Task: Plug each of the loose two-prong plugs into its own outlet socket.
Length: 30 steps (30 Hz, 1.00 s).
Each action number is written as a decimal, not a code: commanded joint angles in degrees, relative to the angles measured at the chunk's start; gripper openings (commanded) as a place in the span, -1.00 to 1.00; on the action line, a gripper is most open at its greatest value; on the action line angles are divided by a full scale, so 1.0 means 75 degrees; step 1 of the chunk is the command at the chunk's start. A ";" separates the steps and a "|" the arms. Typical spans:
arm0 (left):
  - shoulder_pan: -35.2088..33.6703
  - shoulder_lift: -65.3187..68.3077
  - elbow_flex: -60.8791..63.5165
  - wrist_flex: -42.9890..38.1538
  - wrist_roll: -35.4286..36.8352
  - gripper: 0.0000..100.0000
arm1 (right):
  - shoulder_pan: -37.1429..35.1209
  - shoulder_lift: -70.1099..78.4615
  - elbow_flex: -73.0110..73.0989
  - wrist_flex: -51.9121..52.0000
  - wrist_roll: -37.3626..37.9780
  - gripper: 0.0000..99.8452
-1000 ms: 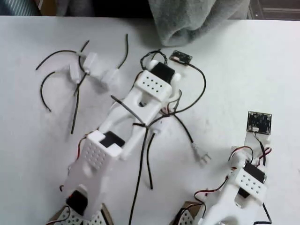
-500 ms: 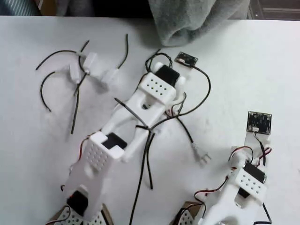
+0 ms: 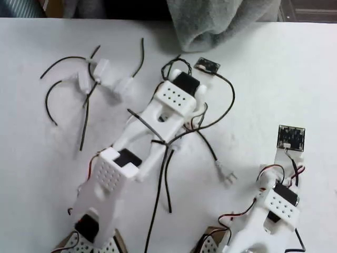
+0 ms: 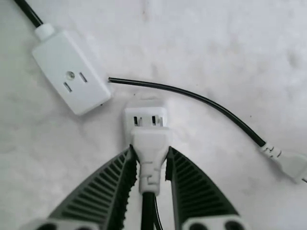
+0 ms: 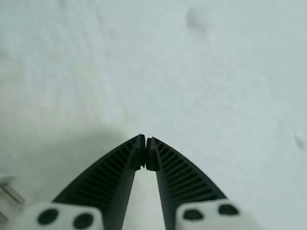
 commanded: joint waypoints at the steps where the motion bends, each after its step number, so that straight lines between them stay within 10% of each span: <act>1: -0.0111 -0.0088 -0.0023 -0.0082 -0.0211 -0.95 | -0.0064 -0.0053 -0.0035 0.0006 0.0059 -0.96; 30: 0.0076 -0.0111 -0.0023 -0.0117 -0.0234 -0.95 | -0.0053 -0.0053 -0.0035 0.0006 0.0059 -0.96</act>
